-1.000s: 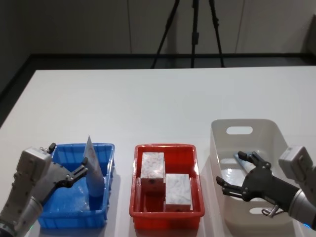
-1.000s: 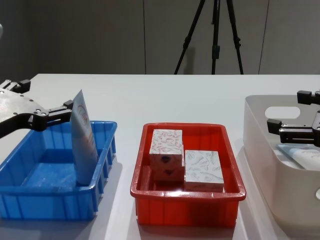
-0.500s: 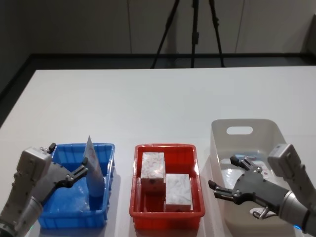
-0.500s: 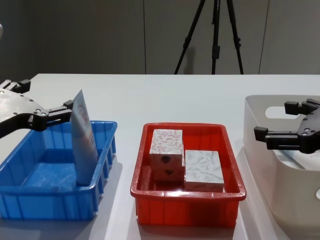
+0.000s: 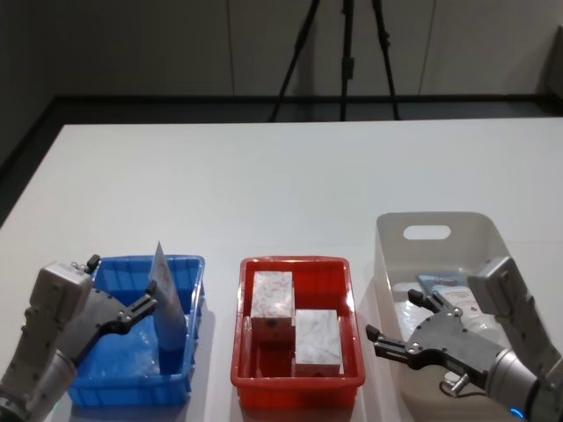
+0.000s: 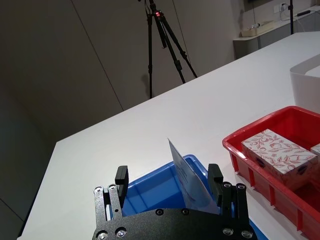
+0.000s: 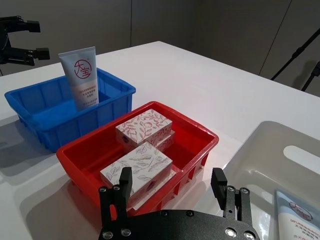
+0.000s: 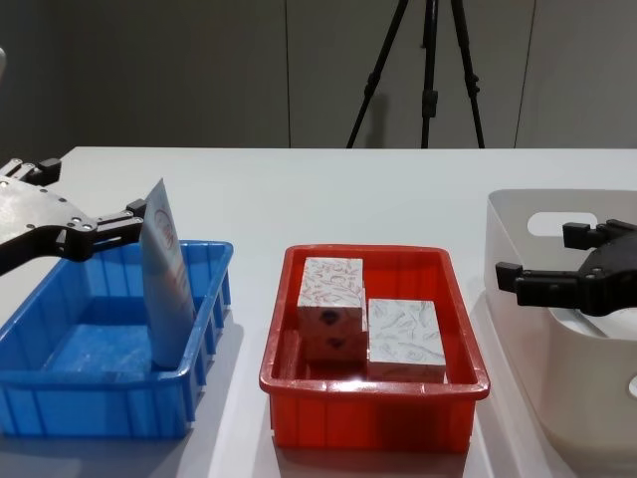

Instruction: Bimanual collaborative sorting of washing and personal care products

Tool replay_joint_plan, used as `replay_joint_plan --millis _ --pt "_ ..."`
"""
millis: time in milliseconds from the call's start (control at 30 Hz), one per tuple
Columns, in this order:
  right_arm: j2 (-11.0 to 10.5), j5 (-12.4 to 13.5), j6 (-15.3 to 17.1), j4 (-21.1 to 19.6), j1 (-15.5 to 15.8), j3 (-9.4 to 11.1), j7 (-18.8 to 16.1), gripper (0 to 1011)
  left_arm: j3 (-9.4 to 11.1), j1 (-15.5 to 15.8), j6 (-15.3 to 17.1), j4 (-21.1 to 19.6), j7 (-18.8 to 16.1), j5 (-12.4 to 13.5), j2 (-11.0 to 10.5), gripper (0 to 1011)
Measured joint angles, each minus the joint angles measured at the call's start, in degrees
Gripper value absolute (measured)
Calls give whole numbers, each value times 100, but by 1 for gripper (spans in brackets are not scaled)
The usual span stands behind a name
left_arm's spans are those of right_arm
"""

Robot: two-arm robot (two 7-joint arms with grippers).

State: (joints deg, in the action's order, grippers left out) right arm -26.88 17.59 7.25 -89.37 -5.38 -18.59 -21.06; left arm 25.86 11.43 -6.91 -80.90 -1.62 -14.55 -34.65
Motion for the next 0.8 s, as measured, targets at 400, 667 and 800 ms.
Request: replay_joint_plan --millis 400,667,800 --pt "201 49 335 -75 35 -22 66 1001 0 0 0 0 0 0 0 1001" --pt "364 122 654 -146 102 0 283 1001 0 0 0 0 0 0 0 1001" --pt "443 122 739 -149 103 -16 343 1001 0 0 0 0 0 0 0 1002"
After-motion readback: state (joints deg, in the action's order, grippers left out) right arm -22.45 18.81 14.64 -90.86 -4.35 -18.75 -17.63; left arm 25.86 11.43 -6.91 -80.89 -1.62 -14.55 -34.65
